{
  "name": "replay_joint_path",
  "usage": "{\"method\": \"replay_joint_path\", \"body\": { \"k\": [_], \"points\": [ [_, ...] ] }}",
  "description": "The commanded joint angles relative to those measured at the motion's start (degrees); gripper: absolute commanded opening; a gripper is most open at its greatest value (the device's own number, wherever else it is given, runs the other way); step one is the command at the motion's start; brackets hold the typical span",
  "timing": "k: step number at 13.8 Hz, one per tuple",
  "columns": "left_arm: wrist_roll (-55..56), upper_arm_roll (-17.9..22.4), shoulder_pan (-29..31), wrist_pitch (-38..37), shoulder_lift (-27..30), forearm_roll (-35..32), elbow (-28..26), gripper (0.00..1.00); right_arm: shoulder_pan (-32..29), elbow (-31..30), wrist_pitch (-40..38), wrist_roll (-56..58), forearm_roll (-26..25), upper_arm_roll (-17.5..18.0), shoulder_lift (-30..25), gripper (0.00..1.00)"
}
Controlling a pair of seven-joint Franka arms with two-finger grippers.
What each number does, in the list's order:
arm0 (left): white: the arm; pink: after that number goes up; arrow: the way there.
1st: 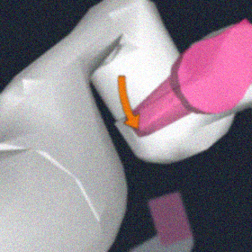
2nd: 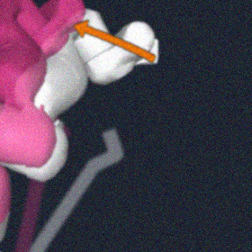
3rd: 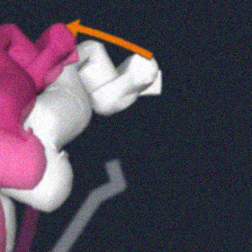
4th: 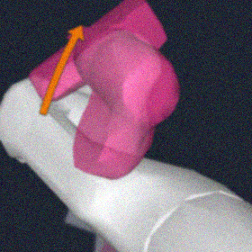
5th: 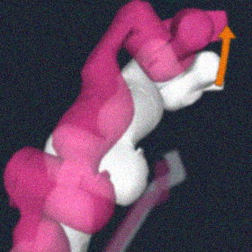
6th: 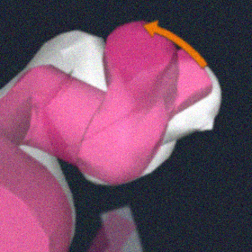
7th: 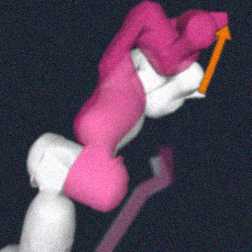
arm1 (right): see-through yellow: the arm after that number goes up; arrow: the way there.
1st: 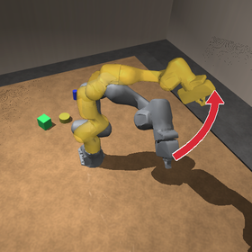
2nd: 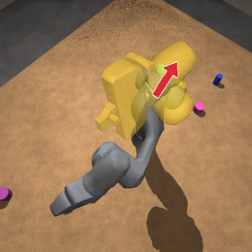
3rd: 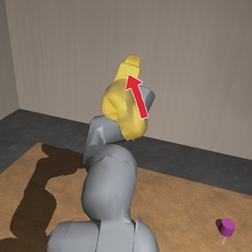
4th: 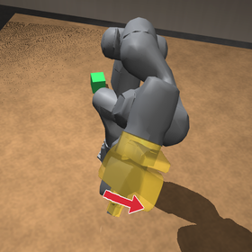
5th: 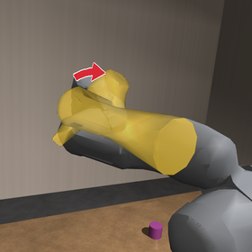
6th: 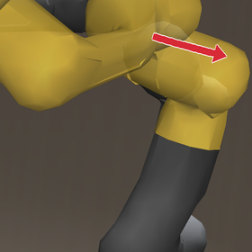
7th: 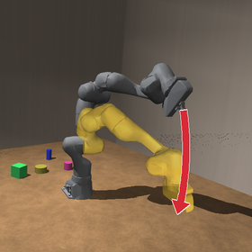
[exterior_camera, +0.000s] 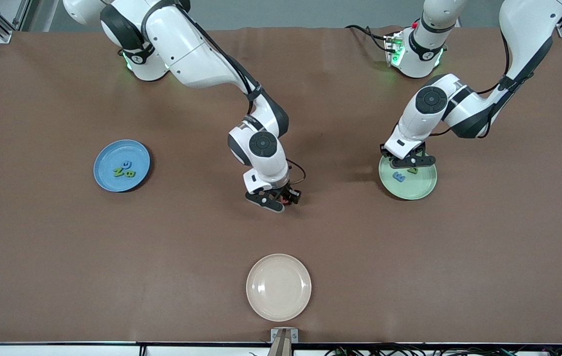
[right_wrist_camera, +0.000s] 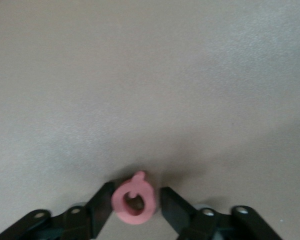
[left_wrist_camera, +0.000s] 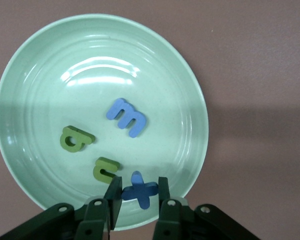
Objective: Sort uppercase to blue plate, lowercase to green plate
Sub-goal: 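Carry the blue x to the green plate with the left gripper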
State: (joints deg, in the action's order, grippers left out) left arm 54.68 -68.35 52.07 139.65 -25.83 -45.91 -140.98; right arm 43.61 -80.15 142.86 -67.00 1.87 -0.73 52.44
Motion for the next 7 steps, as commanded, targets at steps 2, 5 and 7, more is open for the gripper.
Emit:
{"method": "replay_joint_path", "body": {
  "k": [2,5,7],
  "points": [
    [0.34,0.68,0.49,0.71,-2.29,-2.87,0.80,0.14,0.60,0.87,-0.65,-0.76,-0.56,-0.50,2.31,0.23],
    [0.08,0.68,0.49,0.71,-2.38,-2.87,1.15,0.40,0.51,0.79,-0.83,-0.59,-0.91,-0.59,2.31,0.02],
    [-0.01,0.68,0.49,0.71,-2.47,-2.87,1.15,0.66,0.42,0.79,-1.00,-0.41,-1.17,-0.59,2.31,0.01]
  ]
}}
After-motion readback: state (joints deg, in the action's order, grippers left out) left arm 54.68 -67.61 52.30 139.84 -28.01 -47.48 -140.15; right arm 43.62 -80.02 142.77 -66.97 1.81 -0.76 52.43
